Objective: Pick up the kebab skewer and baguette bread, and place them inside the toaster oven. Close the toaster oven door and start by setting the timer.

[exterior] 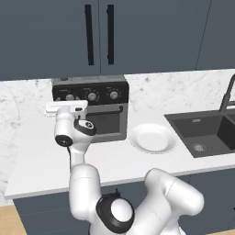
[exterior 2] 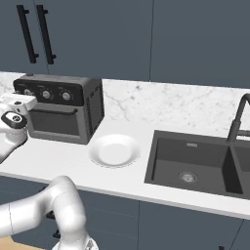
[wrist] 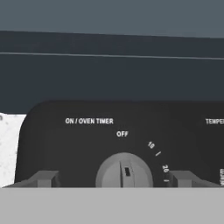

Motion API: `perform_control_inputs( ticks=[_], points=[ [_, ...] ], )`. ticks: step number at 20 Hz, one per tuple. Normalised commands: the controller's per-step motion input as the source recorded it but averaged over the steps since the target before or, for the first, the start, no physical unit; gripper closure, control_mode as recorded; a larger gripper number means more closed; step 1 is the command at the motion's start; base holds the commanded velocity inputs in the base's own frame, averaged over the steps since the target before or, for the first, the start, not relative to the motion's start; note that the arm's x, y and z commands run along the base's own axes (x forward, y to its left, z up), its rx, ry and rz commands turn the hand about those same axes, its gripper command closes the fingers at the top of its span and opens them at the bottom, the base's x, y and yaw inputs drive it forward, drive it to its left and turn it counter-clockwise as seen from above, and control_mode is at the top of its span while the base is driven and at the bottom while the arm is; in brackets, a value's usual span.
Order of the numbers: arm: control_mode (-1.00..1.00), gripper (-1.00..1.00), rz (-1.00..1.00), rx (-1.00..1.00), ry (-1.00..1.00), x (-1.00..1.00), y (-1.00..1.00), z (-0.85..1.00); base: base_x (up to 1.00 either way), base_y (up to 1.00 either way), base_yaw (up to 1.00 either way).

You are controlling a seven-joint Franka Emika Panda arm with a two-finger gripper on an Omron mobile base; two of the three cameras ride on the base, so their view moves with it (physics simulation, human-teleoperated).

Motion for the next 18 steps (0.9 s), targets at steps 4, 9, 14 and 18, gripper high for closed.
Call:
perform_control_inputs(
  ticks=[4,9,14,18],
  points=[
    [-1.0,-1.0,0.0,0.0,-0.05,0.0,0.0,0.02,0.0,0.0,0.0],
    [-1.0,-1.0,0.0,0.0,-0.04,0.0,-0.03,0.09,0.0,0.0,0.0],
    [-1.0,-1.0,0.0,0.0,-0.01,0.0,-0.09,0.09,0.0,0.0,0.0],
    [-1.0,-1.0,0.0,0.04,0.0,0.0,-0.04,0.18,0.0,0.0,0.0]
  ],
)
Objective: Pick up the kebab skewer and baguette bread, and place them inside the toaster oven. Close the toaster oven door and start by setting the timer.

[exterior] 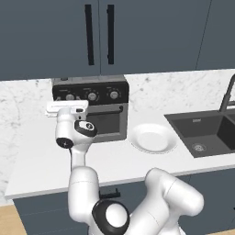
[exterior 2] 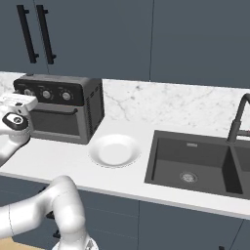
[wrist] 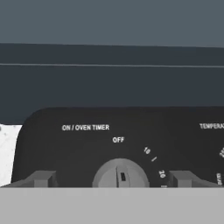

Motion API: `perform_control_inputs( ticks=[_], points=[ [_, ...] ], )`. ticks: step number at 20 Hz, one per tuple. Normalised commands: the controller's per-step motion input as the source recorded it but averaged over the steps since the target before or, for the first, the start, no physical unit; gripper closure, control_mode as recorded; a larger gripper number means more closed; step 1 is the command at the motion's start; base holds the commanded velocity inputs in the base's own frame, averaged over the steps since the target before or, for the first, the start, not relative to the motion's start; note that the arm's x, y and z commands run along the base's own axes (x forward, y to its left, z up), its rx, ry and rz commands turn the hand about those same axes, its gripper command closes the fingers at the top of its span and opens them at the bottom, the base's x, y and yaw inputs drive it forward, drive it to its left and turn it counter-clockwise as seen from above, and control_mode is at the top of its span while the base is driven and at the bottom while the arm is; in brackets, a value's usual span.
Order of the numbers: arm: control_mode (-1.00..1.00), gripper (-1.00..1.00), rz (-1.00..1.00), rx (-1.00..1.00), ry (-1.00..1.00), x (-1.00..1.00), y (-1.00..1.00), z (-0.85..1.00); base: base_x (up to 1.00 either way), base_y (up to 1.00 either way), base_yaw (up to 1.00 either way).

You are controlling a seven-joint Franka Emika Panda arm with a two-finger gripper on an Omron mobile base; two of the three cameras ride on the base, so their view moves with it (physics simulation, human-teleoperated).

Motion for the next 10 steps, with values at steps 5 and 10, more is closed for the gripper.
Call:
perform_control_inputs(
  ticks=[5,10],
  points=[
    [-1.0,-1.0,0.0,0.05,0.0,-0.01,0.0,0.16,0.0,0.0,0.0],
    [-1.0,-1.0,0.0,0.04,0.0,-0.01,0.0,0.02,0.0,0.0,0.0]
  ],
)
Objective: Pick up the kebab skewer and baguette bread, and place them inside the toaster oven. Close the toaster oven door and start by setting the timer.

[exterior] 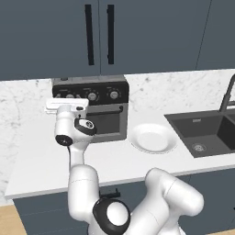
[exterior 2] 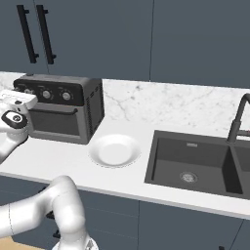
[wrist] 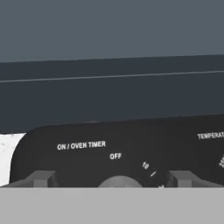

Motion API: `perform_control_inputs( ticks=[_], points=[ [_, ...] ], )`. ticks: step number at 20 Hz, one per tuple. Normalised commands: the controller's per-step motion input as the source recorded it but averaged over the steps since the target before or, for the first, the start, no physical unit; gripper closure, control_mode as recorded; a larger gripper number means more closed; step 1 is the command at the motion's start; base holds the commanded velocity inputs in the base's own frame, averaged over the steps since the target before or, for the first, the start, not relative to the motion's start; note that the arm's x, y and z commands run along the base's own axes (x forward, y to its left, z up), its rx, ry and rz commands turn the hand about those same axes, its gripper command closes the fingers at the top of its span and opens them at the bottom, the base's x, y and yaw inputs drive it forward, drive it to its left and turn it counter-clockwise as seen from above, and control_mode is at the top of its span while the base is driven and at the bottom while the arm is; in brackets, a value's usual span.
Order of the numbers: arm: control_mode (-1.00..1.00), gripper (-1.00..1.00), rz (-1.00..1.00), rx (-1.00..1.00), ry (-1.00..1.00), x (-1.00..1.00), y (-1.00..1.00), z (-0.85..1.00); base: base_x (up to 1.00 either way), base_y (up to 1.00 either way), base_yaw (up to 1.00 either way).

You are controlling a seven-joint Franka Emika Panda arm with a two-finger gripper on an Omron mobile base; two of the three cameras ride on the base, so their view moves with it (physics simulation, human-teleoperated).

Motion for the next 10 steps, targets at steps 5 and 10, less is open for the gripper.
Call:
perform_control_inputs(
  ticks=[5,10],
  points=[
    [-1.0,-1.0,0.0,0.03,0.0,0.0,0.0,0.0,0.0,0.0,0.0],
    [-1.0,-1.0,0.0,0.03,0.0,0.0,0.0,-0.08,0.0,0.0,0.0]
  ],
)
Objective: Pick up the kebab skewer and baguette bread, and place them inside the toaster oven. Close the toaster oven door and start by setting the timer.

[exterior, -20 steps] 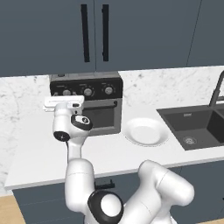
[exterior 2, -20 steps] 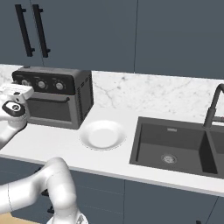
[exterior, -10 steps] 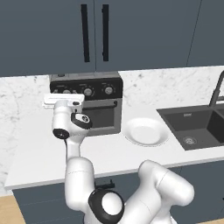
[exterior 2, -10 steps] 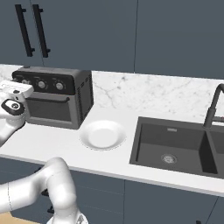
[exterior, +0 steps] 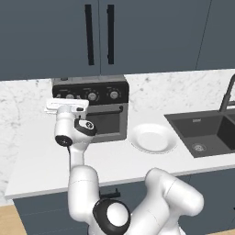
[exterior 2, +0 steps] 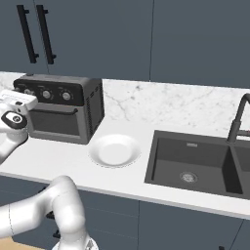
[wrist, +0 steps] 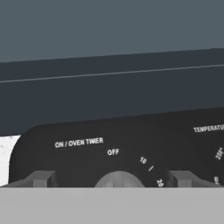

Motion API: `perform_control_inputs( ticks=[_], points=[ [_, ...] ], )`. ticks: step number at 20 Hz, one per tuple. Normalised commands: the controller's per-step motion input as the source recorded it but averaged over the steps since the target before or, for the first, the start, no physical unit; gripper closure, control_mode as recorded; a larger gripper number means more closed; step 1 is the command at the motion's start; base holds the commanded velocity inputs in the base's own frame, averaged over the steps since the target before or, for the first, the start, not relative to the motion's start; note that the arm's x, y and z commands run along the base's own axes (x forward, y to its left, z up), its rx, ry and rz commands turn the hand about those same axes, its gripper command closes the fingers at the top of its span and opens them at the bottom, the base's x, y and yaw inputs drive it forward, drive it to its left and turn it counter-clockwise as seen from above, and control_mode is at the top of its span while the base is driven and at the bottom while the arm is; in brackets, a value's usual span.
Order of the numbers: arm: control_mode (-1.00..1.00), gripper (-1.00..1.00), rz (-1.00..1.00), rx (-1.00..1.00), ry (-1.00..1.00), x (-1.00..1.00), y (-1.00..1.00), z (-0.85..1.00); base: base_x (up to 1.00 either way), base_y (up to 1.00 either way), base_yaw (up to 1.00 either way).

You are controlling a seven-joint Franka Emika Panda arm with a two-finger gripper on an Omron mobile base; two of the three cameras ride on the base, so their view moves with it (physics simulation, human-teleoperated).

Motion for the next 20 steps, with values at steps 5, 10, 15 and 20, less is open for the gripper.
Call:
perform_control_inputs(
  ticks=[5,10,15,20],
  points=[
    [-1.0,-1.0,0.0,0.01,0.0,0.0,0.0,-0.16,0.0,0.0,0.0],
    [-1.0,-1.0,0.0,0.0,0.0,0.0,-0.03,-0.01,0.0,0.0,0.0],
    [-1.0,-1.0,0.0,0.0,0.0,0.06,-0.1,0.0,0.0,0.0,0.0],
    [-1.0,1.0,0.0,0.0,0.0,0.0,-0.13,0.0,0.0,0.0,0.0]
  ],
)
